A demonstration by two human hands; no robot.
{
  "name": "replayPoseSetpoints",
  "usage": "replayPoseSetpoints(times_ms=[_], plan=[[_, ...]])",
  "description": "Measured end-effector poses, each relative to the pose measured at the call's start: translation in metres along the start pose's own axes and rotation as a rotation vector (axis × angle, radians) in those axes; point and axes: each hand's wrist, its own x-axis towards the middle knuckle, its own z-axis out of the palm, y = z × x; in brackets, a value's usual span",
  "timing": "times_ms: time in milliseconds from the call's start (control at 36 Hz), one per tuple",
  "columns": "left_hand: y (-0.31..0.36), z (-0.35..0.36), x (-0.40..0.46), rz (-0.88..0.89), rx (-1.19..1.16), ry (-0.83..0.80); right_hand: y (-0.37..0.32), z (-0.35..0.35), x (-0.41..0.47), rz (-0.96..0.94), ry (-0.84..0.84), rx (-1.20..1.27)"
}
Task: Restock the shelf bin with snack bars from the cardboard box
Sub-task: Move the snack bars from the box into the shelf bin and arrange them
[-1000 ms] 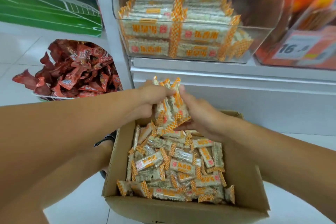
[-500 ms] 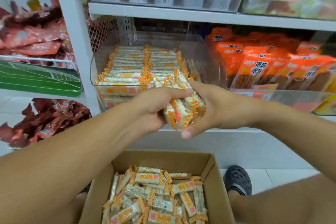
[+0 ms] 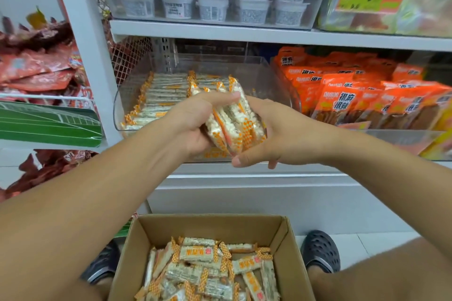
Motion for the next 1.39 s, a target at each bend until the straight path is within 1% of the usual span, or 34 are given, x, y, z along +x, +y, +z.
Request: replayPoseSetpoints(times_ms=[111,222,333,472,528,583,639,722,806,889,972,1056,1111,1139,1194,1222,1306,1389], plan=[[0.0,0.002,0.006,-0.022,0.024,0.028,0.001,0.002,0.005,-0.034,0.014,-0.016],[0.001,0.001,0.017,0.001,0.063,0.039,0.0,-0.005,0.002,-0.037,0.032,0.042],[-0.001,-0.003,0.024,0.066,0.18,-0.029,0.002,-0.003,0.003,0.02,0.019,-0.133],[-0.004,-0.005,0.024,0.045,0.23,-0.071,0.002,-0.012,-0.003,0.031,0.0,-0.081],[-0.002,-0.004,0.019,0.027,0.188,-0.08,0.005,-0.013,-0.004,0.018,-0.009,-0.045],[0.0,-0.003,0.014,-0.015,0.081,-0.085,0.007,-0.012,-0.002,0.012,-0.007,-0.012],[0.001,-0.001,0.011,-0.045,0.024,-0.098,0.009,-0.009,0.001,0.014,0.026,-0.018],[0.001,-0.002,0.009,-0.082,-0.024,-0.127,0.011,-0.01,0.004,0.002,0.048,-0.009],[0.001,0.0,0.008,-0.062,-0.031,-0.154,0.009,-0.012,0.003,0.008,0.055,0.005],[-0.001,0.001,0.015,-0.042,-0.006,-0.084,0.007,-0.009,0.003,-0.017,0.107,-0.116],[-0.004,-0.002,0.028,-0.009,-0.001,0.069,0.006,0.0,0.003,-0.019,0.181,-0.297],[-0.01,-0.004,0.033,0.118,-0.028,0.225,0.001,0.012,-0.002,-0.021,0.158,-0.351],[-0.015,-0.004,0.036,0.086,0.006,0.278,-0.003,0.02,-0.003,-0.005,0.153,-0.359],[-0.018,-0.008,0.043,0.049,0.007,0.277,-0.002,0.022,-0.002,0.006,0.17,-0.373],[-0.015,-0.002,0.035,-0.026,-0.012,0.225,0.001,0.026,0.002,0.013,0.22,-0.442],[-0.012,0.002,0.03,-0.038,-0.015,0.206,0.004,0.027,0.005,0.017,0.242,-0.475],[-0.007,0.0,0.027,-0.028,-0.074,0.104,0.01,0.02,0.01,0.022,0.282,-0.487],[0.003,-0.003,0.024,0.054,-0.05,0.088,0.007,0.009,0.01,-0.063,0.373,-0.377]])
